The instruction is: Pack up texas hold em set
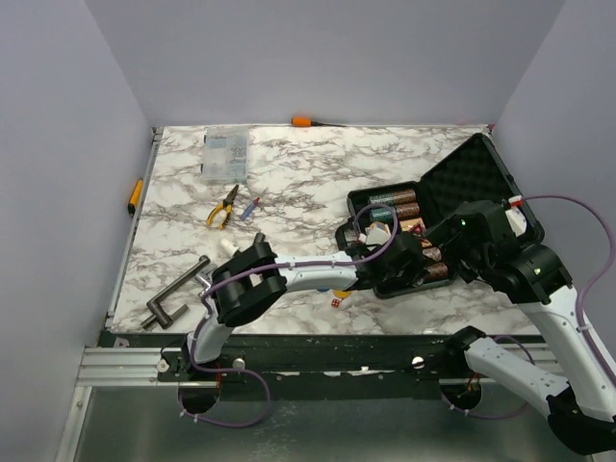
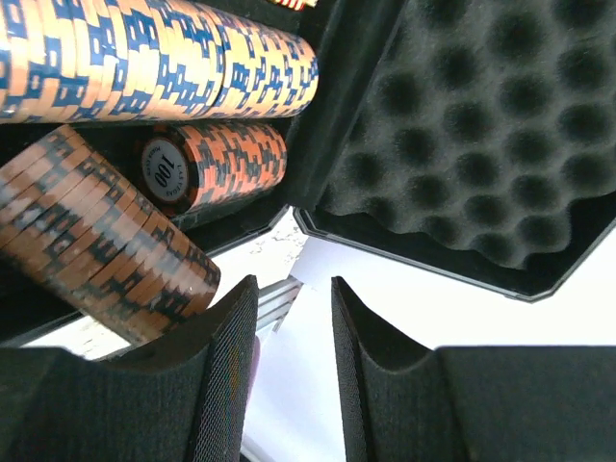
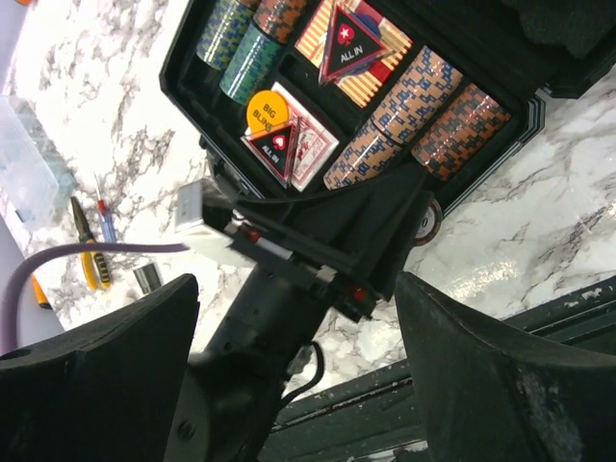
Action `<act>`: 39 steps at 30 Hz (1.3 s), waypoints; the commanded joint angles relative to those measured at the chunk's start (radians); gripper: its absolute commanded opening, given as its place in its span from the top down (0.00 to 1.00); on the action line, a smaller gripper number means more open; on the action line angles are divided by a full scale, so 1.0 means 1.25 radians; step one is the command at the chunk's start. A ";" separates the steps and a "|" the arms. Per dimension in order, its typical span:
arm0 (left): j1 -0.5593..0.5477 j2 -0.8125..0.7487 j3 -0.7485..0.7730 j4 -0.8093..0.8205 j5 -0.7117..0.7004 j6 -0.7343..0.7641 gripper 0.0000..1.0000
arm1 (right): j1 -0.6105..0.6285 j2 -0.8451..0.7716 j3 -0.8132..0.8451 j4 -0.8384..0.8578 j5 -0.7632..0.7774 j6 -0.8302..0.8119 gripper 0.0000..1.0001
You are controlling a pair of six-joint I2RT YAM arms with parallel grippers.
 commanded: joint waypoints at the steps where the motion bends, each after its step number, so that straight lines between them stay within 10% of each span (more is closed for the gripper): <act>1: 0.009 0.039 0.038 -0.001 0.061 0.045 0.63 | 0.004 -0.012 0.046 -0.054 0.064 -0.008 0.14; 16: 0.070 -0.173 -0.058 -0.034 0.174 0.482 0.51 | 0.004 -0.032 0.009 -0.099 0.109 -0.005 0.17; 39: 0.070 -0.048 0.051 -0.261 0.266 0.704 0.97 | 0.003 -0.055 0.046 -0.138 0.165 -0.024 0.17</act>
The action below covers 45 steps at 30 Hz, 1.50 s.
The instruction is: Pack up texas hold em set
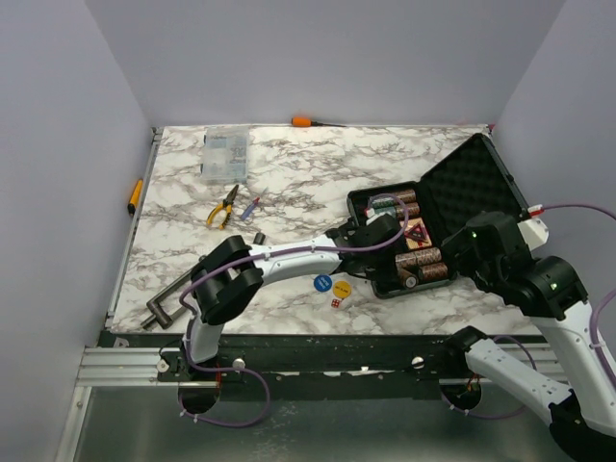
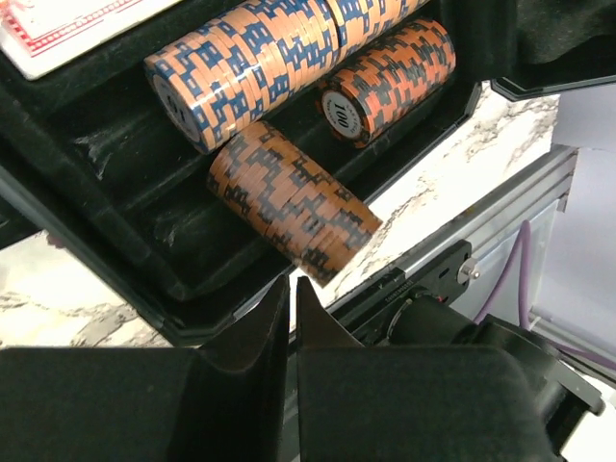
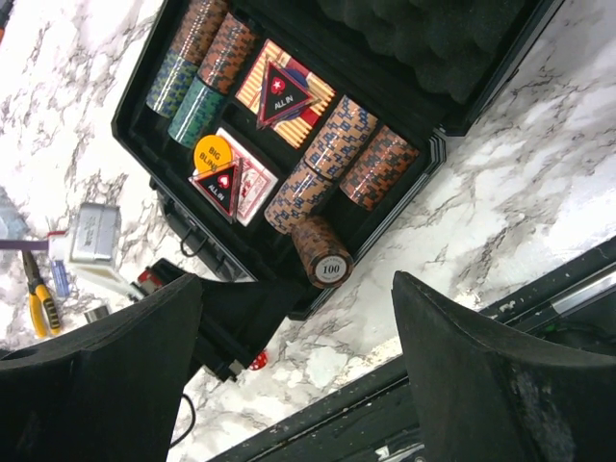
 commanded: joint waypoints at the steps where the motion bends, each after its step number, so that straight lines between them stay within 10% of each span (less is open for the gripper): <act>1: -0.006 0.058 0.081 -0.039 0.050 0.035 0.97 | 0.004 -0.003 0.028 -0.039 0.054 -0.012 0.17; 21: -0.005 0.276 0.334 -0.060 0.128 -0.034 0.97 | 0.004 -0.004 0.028 -0.049 0.078 -0.042 0.16; 45: 0.007 0.116 0.299 -0.165 0.026 0.084 0.91 | 0.003 -0.014 0.013 0.010 0.102 -0.115 0.16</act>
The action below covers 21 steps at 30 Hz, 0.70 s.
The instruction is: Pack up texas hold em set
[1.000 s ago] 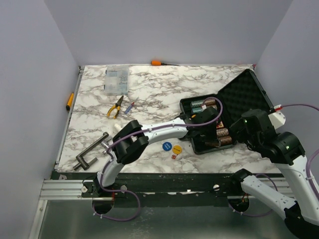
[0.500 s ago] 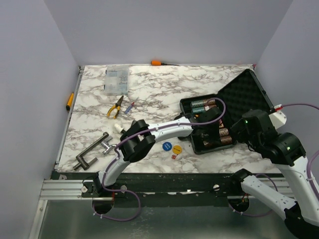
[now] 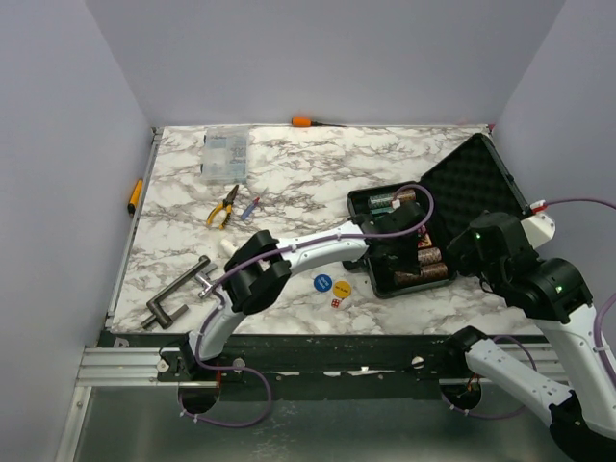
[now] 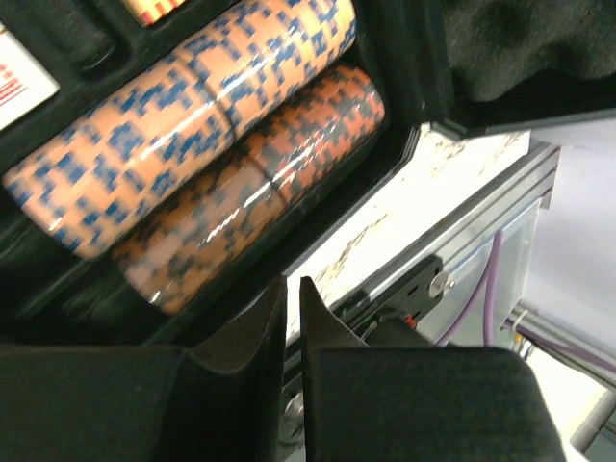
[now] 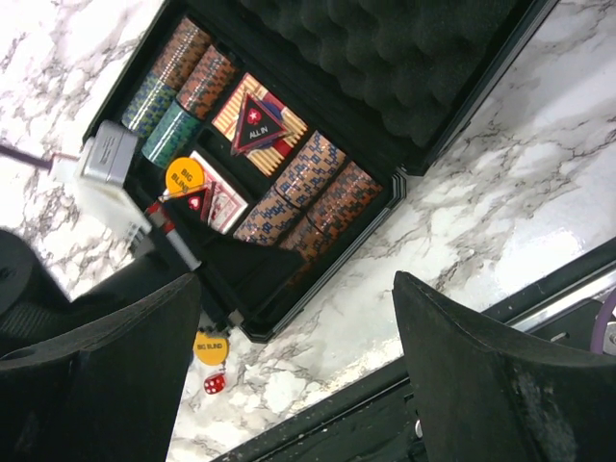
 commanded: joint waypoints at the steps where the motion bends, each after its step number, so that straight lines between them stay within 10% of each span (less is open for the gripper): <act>1: 0.000 -0.152 -0.089 -0.023 -0.072 0.059 0.91 | 0.004 -0.010 -0.004 0.034 0.040 -0.029 0.16; 21: -0.001 -0.539 -0.467 -0.190 -0.370 0.173 0.42 | 0.005 -0.061 -0.083 0.163 -0.099 -0.160 0.00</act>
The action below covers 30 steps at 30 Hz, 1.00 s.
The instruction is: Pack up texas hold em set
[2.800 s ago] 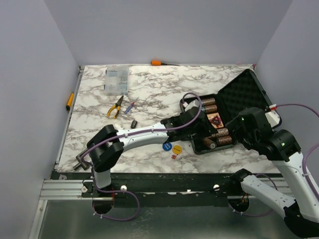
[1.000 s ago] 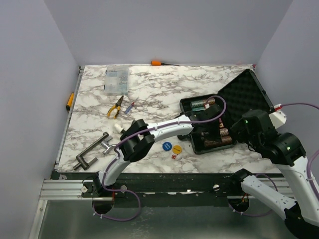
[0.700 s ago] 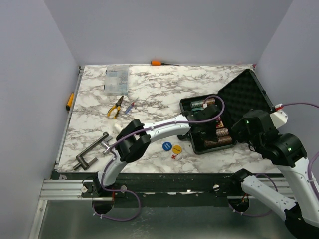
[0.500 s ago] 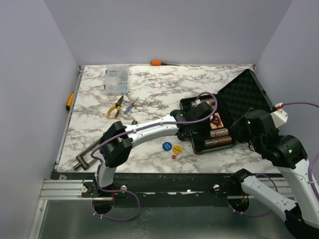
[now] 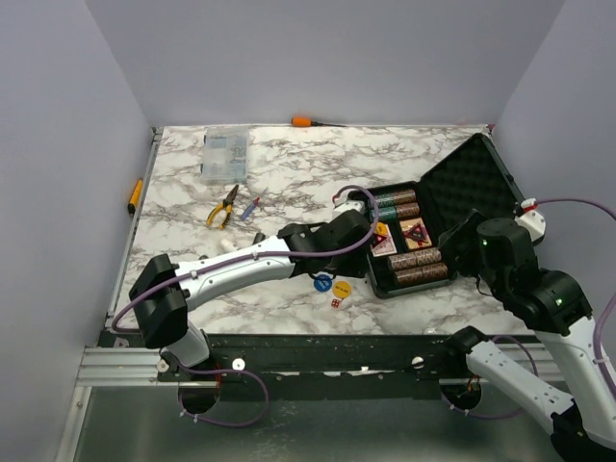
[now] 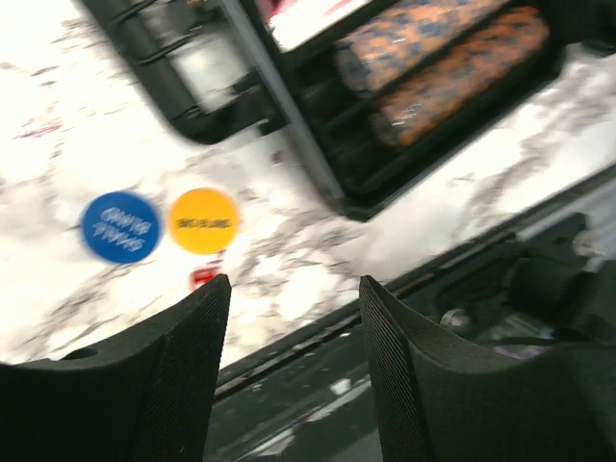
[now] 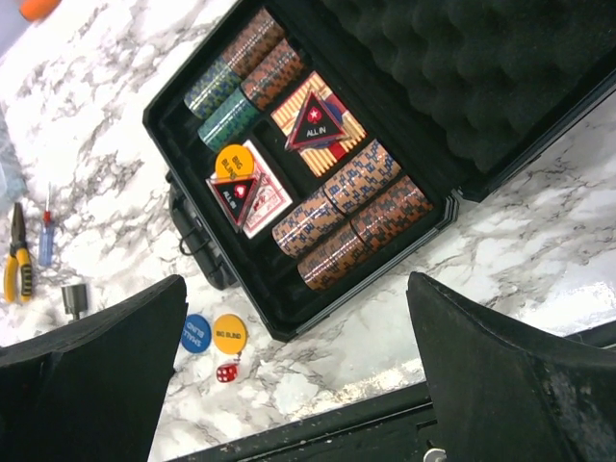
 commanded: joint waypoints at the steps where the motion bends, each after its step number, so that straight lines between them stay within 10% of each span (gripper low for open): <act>1: -0.002 -0.045 -0.047 -0.122 -0.145 0.017 0.41 | 0.004 0.016 -0.022 0.009 -0.042 -0.024 0.00; 10: -0.036 -0.071 -0.140 -0.188 -0.264 -0.048 0.02 | 0.004 0.085 -0.048 0.033 -0.123 -0.045 0.00; 30: -0.109 0.045 -0.262 0.190 -0.101 -0.104 0.05 | 0.004 0.110 -0.170 0.124 -0.162 -0.095 0.00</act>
